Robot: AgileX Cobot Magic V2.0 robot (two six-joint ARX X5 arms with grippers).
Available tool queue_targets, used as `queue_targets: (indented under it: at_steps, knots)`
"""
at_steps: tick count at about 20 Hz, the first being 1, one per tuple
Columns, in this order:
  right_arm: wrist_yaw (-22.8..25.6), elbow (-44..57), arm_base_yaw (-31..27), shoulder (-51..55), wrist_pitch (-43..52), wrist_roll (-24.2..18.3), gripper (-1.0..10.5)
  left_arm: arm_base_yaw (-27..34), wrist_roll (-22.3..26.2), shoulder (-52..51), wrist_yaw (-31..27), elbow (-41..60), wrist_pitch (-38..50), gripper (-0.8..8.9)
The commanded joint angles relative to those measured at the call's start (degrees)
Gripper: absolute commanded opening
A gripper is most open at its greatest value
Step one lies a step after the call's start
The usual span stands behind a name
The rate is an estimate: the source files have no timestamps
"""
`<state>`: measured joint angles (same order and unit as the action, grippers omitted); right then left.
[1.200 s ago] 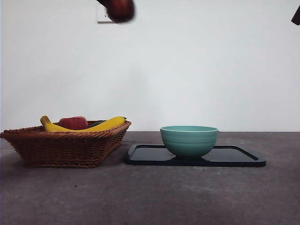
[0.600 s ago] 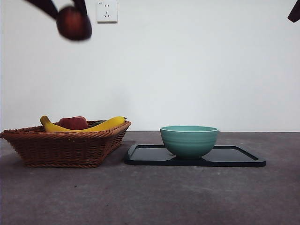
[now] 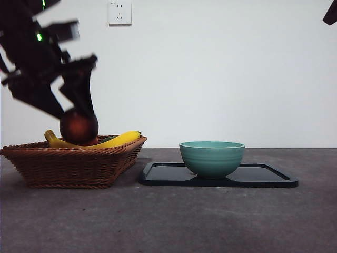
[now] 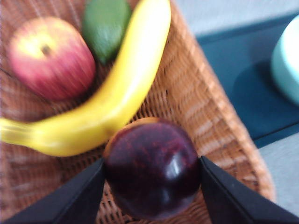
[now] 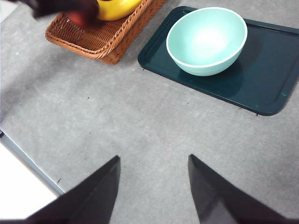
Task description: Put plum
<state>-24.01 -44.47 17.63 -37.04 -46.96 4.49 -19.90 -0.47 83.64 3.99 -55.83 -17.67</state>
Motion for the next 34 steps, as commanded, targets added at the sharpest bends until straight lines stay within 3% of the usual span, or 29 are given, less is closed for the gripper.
queue_targets:
  at_steps: [1,13,17,22,30,34]
  knots:
    - [-0.15,-0.20,0.31,-0.24,0.46,-0.39,2.3,-0.24,1.42,3.48,-0.02,-0.39,2.58,2.76]
    - [-0.13,-0.20,0.31,-0.24,0.66,0.02,2.3,-0.26,3.02,10.47,0.00,-0.39,6.56,2.85]
    - [-0.13,-0.20,0.31,-0.24,0.66,0.02,2.3,-0.35,2.62,10.97,0.00,-0.44,5.68,4.24]
    - [-0.13,-0.20,0.31,-0.24,0.61,0.02,2.3,-0.35,2.34,10.32,0.00,-0.92,5.05,4.38]
    - [-0.13,-0.20,0.31,-0.24,0.66,0.02,2.3,-0.42,0.81,0.31,0.07,-3.06,2.10,4.37]
    - [-0.11,-0.20,0.31,-0.24,0.63,0.02,2.3,-0.48,-0.70,-7.89,6.54,-3.06,-2.89,4.36]
